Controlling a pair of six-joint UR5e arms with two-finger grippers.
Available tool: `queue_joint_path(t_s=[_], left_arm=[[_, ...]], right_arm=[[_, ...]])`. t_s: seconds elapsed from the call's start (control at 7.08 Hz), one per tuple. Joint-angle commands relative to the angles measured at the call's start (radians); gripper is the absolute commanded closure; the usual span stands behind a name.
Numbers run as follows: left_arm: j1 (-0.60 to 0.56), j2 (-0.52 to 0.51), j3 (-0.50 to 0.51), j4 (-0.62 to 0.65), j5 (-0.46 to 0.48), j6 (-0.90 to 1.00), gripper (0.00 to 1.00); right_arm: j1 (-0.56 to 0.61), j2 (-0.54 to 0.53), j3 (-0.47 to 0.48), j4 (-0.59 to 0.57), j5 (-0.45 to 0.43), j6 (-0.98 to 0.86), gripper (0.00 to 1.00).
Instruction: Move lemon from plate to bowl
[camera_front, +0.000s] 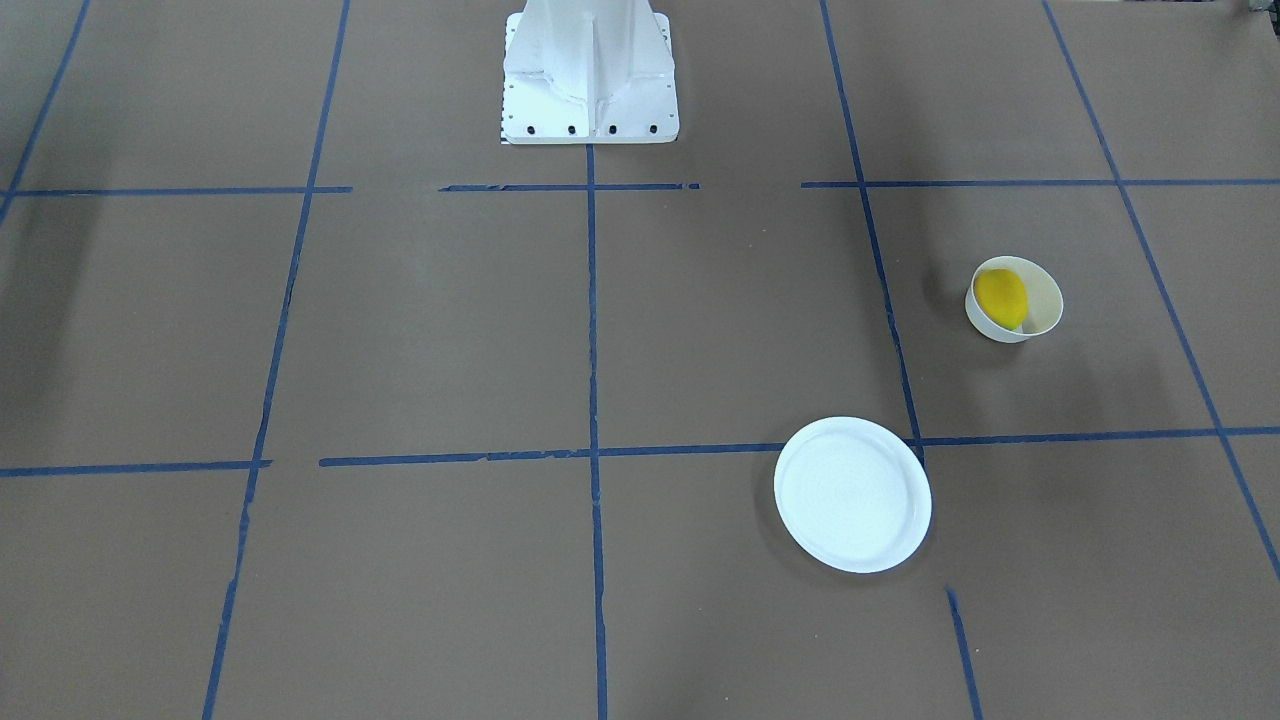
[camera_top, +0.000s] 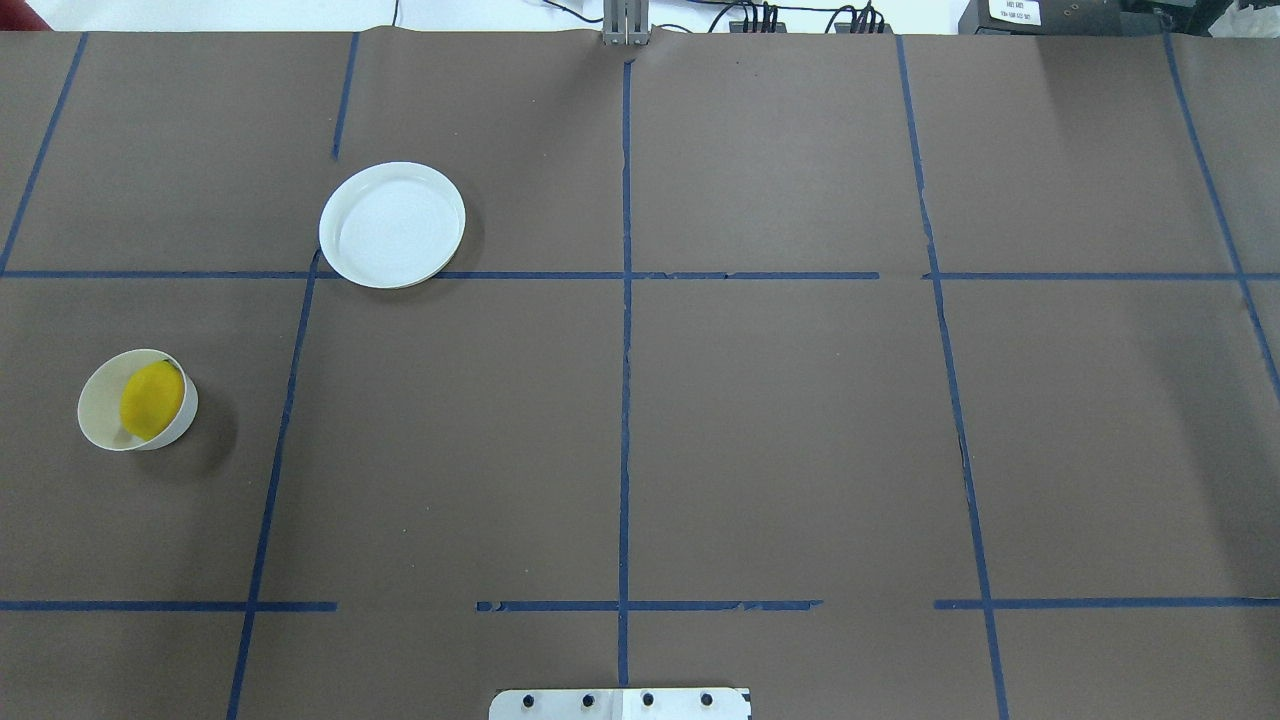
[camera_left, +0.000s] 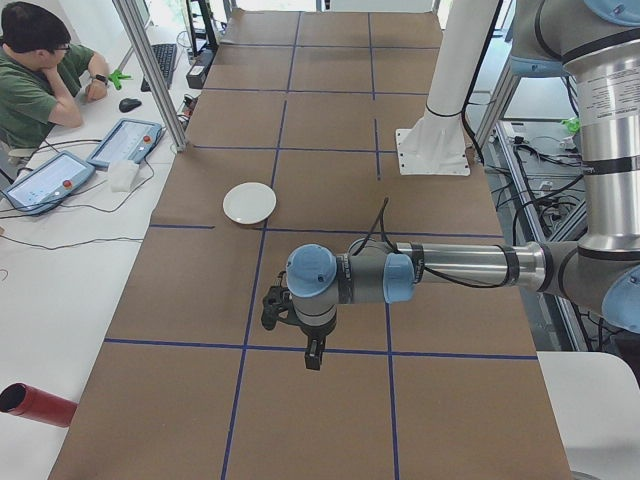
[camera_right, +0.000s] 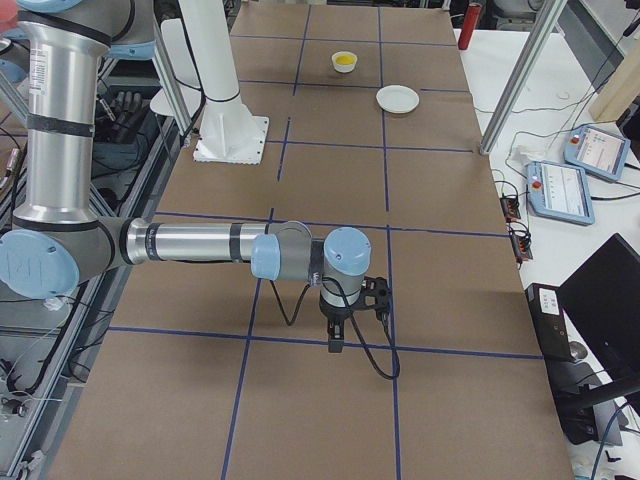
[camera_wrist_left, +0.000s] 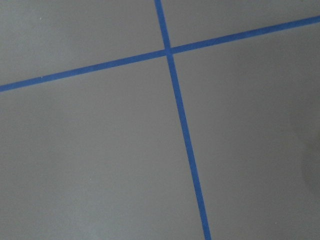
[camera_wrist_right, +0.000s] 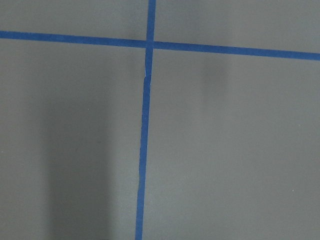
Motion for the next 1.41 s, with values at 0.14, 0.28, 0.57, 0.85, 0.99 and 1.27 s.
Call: queue_joint_path(t_s=[0.14, 0.28, 0.57, 0.85, 0.99, 1.27], left_arm=[[-0.004, 0.005, 0.006, -0.002, -0.004, 0.006, 0.00], [-0.003, -0.001, 0.007, -0.002, -0.004, 0.006, 0.00], [-0.003, -0.009, 0.002, -0.003, -0.006, 0.006, 0.00], [-0.003, -0.009, 0.001, -0.002, -0.006, 0.006, 0.00], [-0.003, -0.009, -0.001, -0.003, -0.006, 0.006, 0.00], [-0.003, -0.012, -0.001, -0.003, -0.006, 0.006, 0.00]], right_arm=[[0.000, 0.000, 0.000, 0.000, 0.000, 0.000, 0.00], [0.000, 0.000, 0.000, 0.000, 0.000, 0.000, 0.00], [0.000, 0.000, 0.000, 0.000, 0.000, 0.000, 0.00], [0.000, 0.000, 0.000, 0.000, 0.000, 0.000, 0.00], [0.000, 0.000, 0.000, 0.000, 0.000, 0.000, 0.00], [0.000, 0.000, 0.000, 0.000, 0.000, 0.000, 0.00]])
